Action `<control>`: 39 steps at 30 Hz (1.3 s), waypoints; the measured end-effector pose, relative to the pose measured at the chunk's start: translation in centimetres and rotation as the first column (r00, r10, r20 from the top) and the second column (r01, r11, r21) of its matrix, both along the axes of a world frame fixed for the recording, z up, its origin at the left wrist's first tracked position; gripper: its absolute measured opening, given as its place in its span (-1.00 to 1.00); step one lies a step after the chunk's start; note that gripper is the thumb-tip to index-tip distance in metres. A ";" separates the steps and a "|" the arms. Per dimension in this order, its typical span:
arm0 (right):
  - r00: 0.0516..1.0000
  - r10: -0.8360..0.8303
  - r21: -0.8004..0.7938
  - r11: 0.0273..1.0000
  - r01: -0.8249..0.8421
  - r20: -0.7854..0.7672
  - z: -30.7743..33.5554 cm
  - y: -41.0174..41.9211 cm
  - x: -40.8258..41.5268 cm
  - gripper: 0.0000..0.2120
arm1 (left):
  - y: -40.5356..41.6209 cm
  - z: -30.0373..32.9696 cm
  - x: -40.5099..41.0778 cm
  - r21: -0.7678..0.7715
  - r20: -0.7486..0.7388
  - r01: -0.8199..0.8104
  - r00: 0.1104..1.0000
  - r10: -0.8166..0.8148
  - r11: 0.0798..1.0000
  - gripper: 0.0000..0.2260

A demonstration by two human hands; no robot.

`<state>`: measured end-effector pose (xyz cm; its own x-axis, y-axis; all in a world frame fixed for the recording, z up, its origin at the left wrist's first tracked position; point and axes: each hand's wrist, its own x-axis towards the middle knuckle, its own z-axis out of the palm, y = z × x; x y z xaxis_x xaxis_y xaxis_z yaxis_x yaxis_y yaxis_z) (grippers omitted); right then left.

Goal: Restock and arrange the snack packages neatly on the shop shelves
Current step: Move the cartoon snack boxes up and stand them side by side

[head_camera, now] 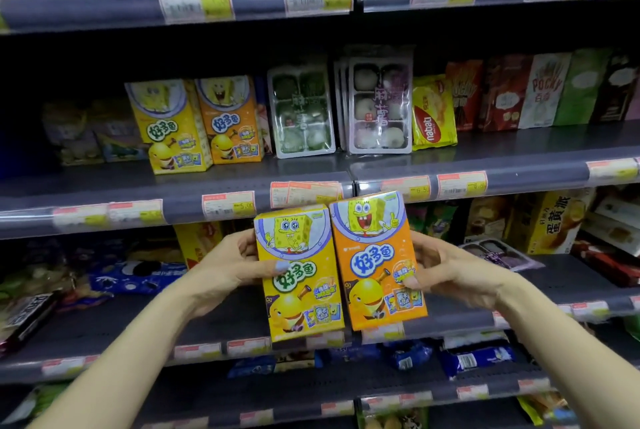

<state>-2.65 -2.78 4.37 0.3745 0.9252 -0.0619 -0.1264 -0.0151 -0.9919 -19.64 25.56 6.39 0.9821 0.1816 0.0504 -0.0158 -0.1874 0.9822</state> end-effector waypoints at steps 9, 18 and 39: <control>0.999 0.013 0.096 0.995 -0.017 0.039 4.6 4.7 -1.6 -0.33 | 3.4 4.7 -3.6 -0.029 0.127 -0.098 0.987 0.101 0.995 -0.15; 0.983 -0.015 0.157 0.988 -0.014 0.183 11.5 11.2 -1.7 -0.30 | 7.9 10.4 -4.4 -0.079 0.374 -0.260 0.887 0.270 0.962 -0.19; 0.911 -0.313 0.108 0.950 0.294 0.270 14.3 23.9 1.9 -0.47 | 20.1 12.5 -0.8 -0.094 0.436 -0.435 0.790 0.430 0.895 -0.63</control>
<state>-0.72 21.07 18.67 0.6309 0.7628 0.1419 0.1686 0.0438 -0.9847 -20.40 45.66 18.87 0.6754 0.5793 0.4564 -0.3543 -0.2878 0.8897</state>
